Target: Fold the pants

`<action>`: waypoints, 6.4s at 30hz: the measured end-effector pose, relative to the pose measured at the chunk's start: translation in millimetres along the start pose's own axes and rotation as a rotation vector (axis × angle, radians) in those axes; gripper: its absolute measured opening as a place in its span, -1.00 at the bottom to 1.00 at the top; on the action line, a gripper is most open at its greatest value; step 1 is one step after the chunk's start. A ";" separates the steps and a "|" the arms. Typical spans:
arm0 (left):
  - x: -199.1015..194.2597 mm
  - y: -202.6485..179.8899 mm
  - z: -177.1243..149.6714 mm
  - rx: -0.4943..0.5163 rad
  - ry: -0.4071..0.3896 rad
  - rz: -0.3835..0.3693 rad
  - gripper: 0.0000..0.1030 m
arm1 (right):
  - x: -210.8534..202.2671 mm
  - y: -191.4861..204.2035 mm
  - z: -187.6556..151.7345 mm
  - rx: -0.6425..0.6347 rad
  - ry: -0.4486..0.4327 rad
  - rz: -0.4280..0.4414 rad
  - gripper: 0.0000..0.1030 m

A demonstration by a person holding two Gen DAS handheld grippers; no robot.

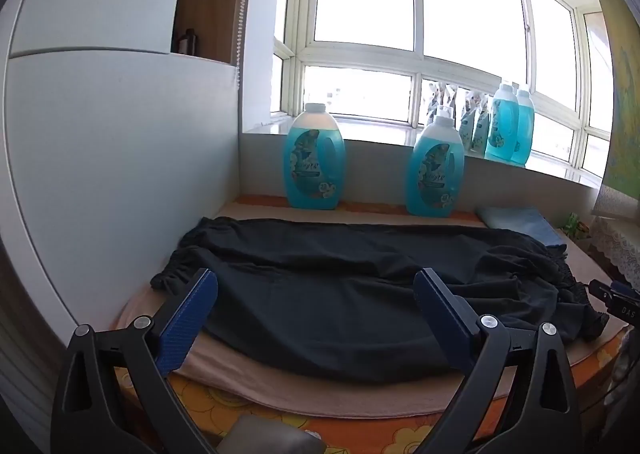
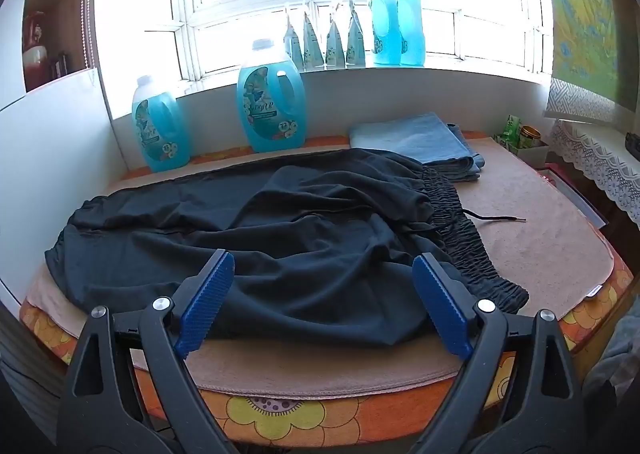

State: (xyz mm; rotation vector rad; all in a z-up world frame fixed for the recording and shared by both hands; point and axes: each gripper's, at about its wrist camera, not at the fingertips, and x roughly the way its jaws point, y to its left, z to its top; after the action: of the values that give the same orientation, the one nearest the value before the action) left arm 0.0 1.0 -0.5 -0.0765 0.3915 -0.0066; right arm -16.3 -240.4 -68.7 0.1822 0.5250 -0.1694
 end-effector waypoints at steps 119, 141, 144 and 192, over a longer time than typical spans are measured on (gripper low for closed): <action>42.2 79.7 -22.7 -0.126 0.159 0.112 0.66 | 32.5 39.1 -18.1 -0.234 0.062 0.119 0.61; 130.0 168.4 -48.7 -0.241 0.341 0.180 -0.14 | 70.0 121.9 -56.5 -0.592 0.261 0.371 0.13; 140.9 172.7 -50.9 -0.262 0.356 0.172 -0.15 | 75.3 125.7 -59.5 -0.615 0.268 0.366 0.13; 181.0 204.0 -50.8 -0.380 0.391 0.163 -0.13 | 111.1 185.0 -76.6 -0.898 0.281 0.369 -0.94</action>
State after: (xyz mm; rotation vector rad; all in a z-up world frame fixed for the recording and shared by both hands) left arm 146.3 196.9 -131.7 -0.4224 0.7856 0.2174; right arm 79.7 -57.1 -166.7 -0.5809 0.7893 0.4614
